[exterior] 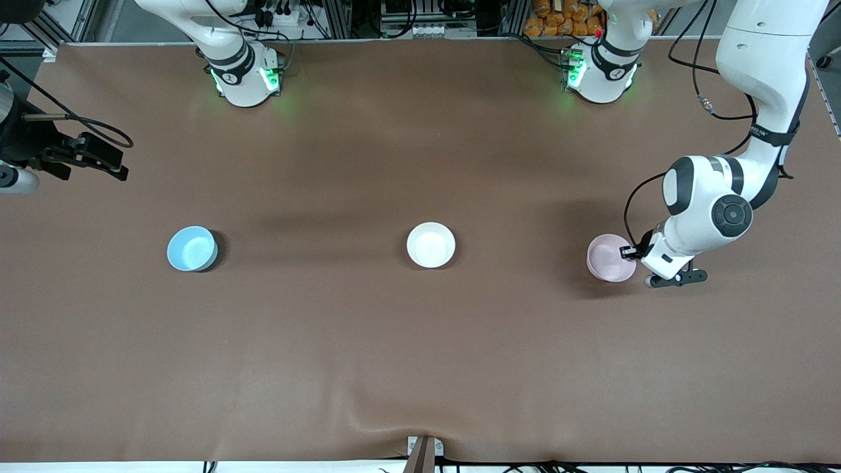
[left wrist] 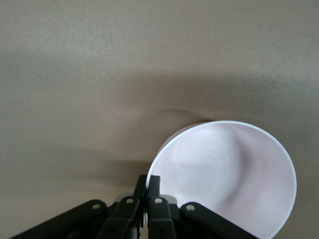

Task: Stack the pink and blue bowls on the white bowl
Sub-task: 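Close the left gripper on the pink bowl rim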

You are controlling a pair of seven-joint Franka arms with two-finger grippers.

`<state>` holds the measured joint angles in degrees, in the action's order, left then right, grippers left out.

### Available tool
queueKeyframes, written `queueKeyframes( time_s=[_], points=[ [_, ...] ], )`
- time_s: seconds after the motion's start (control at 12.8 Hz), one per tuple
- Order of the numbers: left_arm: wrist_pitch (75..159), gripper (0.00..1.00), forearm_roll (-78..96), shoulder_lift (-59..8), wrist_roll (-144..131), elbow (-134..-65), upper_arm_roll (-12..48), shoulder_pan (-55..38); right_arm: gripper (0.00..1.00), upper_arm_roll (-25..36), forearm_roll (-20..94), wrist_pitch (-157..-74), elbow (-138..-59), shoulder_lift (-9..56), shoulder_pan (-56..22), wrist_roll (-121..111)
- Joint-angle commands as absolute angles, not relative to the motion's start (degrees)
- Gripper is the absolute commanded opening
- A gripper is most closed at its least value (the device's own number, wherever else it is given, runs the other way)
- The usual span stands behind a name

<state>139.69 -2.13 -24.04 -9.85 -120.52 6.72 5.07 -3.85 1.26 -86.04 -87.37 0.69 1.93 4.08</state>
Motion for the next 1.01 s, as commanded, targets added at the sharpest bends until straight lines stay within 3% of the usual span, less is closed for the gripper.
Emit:
queueKeyframes(
  time_s=[0.0, 0.94],
  points=[
    [140.6, 0.00, -1.7, -22.8, -8.5, -120.4, 7.6, 4.8, 1.00, -4.5, 1.4, -85.5, -86.3, 1.2, 3.0, 3.7],
    [131.4, 0.00, -0.8, -17.1, -9.3, -116.8, 12.9, 5.3, 1.00, -4.5, 1.4, -85.5, -86.2, 1.2, 3.0, 3.7]
  ],
)
